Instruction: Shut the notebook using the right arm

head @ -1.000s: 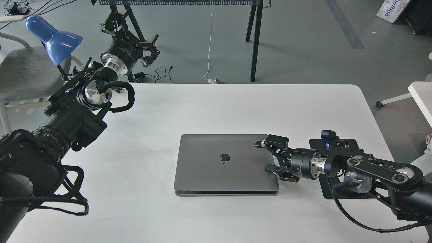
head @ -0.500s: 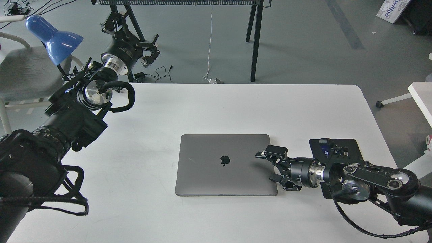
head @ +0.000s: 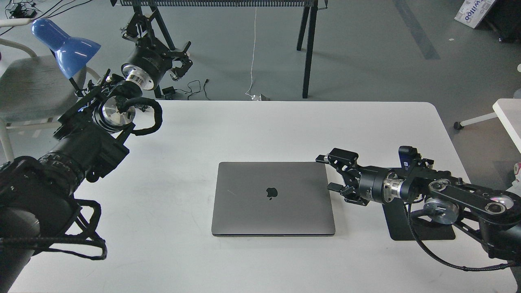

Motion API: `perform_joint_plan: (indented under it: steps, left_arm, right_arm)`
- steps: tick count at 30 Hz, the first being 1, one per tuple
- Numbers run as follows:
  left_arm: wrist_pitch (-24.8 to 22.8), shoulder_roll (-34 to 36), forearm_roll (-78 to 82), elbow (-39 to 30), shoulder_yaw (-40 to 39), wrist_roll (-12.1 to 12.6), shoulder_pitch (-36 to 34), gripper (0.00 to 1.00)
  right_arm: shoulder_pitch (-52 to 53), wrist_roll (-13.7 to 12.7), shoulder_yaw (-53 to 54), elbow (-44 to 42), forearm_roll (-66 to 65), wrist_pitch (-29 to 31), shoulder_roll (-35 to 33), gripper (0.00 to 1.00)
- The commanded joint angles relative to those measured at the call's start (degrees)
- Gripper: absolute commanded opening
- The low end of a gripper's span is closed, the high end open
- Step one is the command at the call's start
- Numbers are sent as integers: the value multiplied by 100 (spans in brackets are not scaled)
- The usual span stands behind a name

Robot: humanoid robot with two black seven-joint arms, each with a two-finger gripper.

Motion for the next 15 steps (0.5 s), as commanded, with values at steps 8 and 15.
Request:
perform_joint_plan:
  steps: [8,15]
  left_arm:
    - [0,0,0,0,0,3,0,100]
    - [0,0,0,0,0,3,0,100]
  right_arm:
    - [-57,-81,2721,-377,159,-2,-31,100]
    - [-74,33,3389,-833,1195,25,-14,100]
